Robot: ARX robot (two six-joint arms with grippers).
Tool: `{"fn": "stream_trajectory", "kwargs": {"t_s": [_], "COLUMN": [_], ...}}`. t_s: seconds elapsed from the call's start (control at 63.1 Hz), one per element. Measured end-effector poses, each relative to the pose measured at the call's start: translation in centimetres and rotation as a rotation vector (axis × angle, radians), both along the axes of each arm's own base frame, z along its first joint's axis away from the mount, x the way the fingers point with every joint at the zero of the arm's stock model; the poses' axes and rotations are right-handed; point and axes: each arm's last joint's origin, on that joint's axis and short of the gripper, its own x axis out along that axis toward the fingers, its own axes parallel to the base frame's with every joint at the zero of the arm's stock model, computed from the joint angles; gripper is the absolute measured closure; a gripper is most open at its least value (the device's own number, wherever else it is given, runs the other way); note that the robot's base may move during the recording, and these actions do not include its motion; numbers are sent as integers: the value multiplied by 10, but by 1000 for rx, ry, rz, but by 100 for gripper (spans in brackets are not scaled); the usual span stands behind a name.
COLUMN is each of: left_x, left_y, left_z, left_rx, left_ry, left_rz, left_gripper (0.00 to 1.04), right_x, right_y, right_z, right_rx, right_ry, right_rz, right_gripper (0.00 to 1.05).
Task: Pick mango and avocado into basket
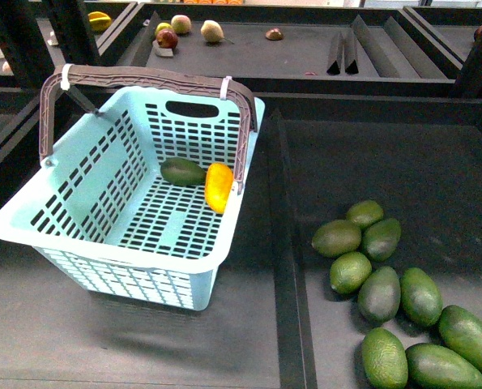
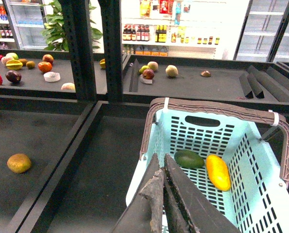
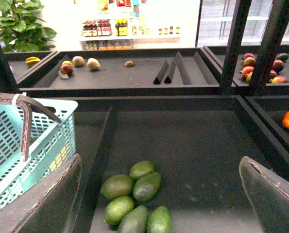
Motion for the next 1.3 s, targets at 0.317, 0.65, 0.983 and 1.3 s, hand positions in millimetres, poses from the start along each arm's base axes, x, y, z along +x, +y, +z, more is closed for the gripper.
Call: {"fn": "stream_trajectory", "kwargs": {"t_s": [0.317,0.65,0.983,1.3], "left_x": [-15,-27,-42,-42], "left_y": [0,0,0,0], "left_z": [5,6,3,3], "left_rx": [0,0,0,0], "left_ry": [-17,-21,-14,-16], "left_rz": [0,0,1,1], "left_gripper": [102,102,102,102], "right_x": [0,0,0,0], "right_y": [0,0,0,0], "right_z": [0,0,0,0], "right_rx": [0,0,0,0], "right_ry": [0,0,0,0], "right_rz": [0,0,0,0], "right_gripper": [9,9,9,9]}}
